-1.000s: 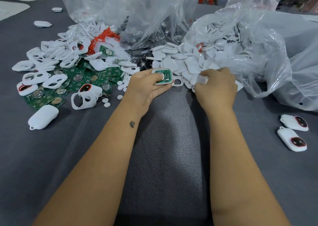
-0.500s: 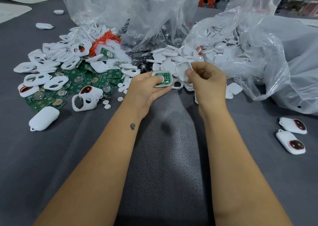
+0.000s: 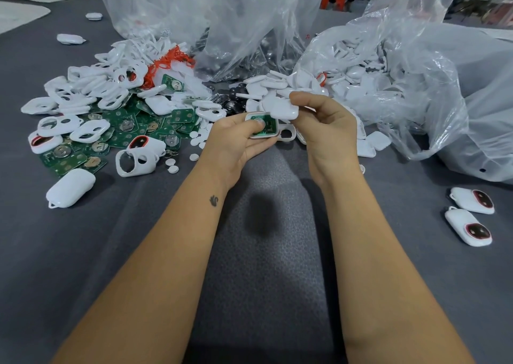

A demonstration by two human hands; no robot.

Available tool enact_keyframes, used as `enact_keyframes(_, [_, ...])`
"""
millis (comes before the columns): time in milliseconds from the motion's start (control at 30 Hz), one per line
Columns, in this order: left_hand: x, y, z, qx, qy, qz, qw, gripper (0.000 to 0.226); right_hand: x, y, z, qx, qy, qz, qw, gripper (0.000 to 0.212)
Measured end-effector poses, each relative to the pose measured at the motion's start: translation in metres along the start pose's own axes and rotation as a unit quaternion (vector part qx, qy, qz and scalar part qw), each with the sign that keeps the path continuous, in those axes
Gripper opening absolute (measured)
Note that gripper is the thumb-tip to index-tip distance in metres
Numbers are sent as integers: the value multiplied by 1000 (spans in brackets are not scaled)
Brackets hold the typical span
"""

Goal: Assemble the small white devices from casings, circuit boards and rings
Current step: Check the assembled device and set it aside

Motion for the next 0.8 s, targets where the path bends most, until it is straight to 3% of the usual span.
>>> enact_keyframes(133, [0, 0, 1, 3, 2, 1, 1000, 20, -2, 2, -1, 20, 20, 1, 1000, 28])
enact_keyframes(233, [0, 0, 1, 9, 7, 4, 1000, 21, -5, 3, 1, -12, 2, -12, 1000, 17])
enact_keyframes(433, [-1, 2, -1, 7, 20, 6, 1000, 21, -6, -1, 2, -64, 6, -49, 997, 33])
enact_keyframes(533, [-2, 4, -3, 2, 36, 15, 999, 21, -5, -3, 2, -108, 23, -57, 992, 26])
enact_keyframes(800, [-1, 1, -6, -14, 46, 6, 999, 22, -2, -7, -1, -200, 38, -16, 979, 25])
Point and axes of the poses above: each hand's wrist, its own x-axis towards the middle knuckle, its own y-axis out of the palm, z = x × y, the point moved 6 cm from there along x, towards the middle knuckle, and after that the axes turned 13 degrees about x, right-handed, at the moved point
